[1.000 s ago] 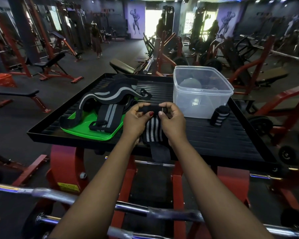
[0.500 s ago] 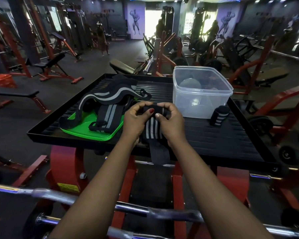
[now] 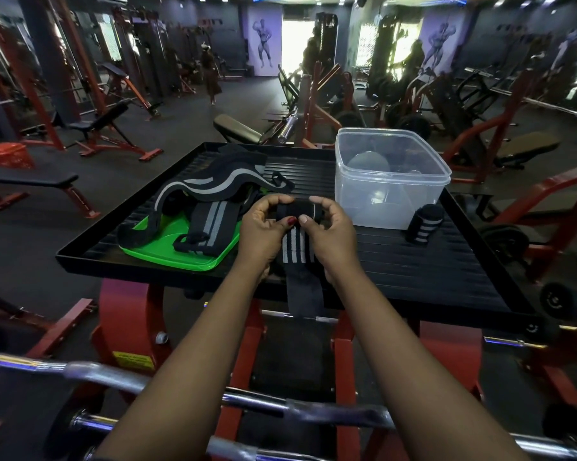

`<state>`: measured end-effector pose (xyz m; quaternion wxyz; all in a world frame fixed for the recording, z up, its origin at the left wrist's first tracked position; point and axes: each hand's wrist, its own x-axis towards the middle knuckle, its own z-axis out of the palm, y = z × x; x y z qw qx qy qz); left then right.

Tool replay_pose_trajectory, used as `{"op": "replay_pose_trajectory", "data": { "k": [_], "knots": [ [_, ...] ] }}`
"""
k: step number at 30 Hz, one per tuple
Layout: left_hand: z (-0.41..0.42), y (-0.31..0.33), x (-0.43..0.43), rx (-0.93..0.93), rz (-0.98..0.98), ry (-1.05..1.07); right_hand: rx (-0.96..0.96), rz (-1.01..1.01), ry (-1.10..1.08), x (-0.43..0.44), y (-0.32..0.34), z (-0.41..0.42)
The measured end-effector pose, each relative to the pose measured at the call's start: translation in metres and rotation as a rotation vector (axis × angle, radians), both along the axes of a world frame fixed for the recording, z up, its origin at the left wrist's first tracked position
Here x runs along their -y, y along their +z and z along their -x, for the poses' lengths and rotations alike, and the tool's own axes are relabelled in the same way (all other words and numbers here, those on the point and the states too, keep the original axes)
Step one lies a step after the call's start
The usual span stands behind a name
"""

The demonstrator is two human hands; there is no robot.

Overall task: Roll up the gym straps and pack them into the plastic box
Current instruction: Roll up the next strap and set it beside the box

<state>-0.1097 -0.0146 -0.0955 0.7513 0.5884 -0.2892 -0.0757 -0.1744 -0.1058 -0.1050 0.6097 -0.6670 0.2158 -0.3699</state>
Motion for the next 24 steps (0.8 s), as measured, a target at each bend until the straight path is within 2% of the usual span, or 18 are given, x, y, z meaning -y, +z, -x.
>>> {"op": "replay_pose_trajectory", "data": {
  "k": [5, 11, 19, 24],
  "knots": [
    [-0.0024, -0.0036, -0.0006, -0.126, -0.034, -0.058, 0.008, -0.001, -0.065, 0.0005, -0.0001, 0.0010],
    [-0.0029, -0.0041, 0.0026, -0.150, -0.043, -0.051, -0.048, 0.047, -0.096, 0.0007, -0.0014, 0.0004],
    [-0.0027, -0.0024, 0.0005, -0.105, 0.034, -0.009, -0.024, 0.005, -0.029, -0.0014, 0.0030, 0.0016],
    [-0.0065, -0.0046, 0.0002, 0.000, -0.066, 0.015, -0.135, 0.208, -0.014, -0.0037, 0.0058, 0.0061]
  ]
}}
